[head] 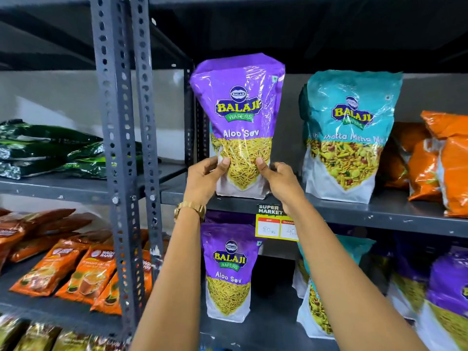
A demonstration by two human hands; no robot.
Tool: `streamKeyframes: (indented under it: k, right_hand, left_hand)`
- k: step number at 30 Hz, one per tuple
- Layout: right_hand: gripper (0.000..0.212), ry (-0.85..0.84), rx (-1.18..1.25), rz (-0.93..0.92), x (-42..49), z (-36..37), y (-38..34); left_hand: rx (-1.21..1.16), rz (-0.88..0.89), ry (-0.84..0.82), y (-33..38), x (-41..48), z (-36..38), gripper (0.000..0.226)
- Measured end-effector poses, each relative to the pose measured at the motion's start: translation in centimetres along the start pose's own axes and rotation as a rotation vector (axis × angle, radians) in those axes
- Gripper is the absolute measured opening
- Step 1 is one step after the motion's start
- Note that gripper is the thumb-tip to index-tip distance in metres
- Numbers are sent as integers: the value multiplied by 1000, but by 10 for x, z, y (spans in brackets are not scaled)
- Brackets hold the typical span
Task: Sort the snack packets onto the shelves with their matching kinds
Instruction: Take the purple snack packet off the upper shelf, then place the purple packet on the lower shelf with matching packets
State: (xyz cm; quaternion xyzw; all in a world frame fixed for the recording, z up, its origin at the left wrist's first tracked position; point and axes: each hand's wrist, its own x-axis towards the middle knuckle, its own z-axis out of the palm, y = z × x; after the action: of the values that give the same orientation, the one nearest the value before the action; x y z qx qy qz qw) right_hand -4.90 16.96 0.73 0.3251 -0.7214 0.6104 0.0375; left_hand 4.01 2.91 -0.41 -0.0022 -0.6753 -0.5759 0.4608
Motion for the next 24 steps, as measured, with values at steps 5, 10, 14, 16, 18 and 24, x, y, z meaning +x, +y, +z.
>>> streamKeyframes:
  k: [5, 10, 14, 16, 18, 24]
  right_hand:
    - [74, 66, 121, -121, -56, -33, 0]
    - [42, 130, 286, -136, -122, -82, 12]
    - [33, 139, 250, -120, -166, -131, 33]
    - [31, 162, 228, -100, -183, -154, 49]
    - [35, 195, 233, -67, -200, -176, 70]
    - [49, 285, 286, 71, -249, -223, 155]
  left_hand:
    - [14, 76, -1, 26, -56, 26, 8]
    - [-79, 48, -80, 43, -115, 63, 37]
    - [-86, -2, -195, 40, -150, 101, 49]
    - [-78, -50, -274, 32, -166, 121, 49]
    - [-79, -109, -365, 19, -183, 144, 42]
    - [-74, -249, -465, -39, -241, 205, 72]
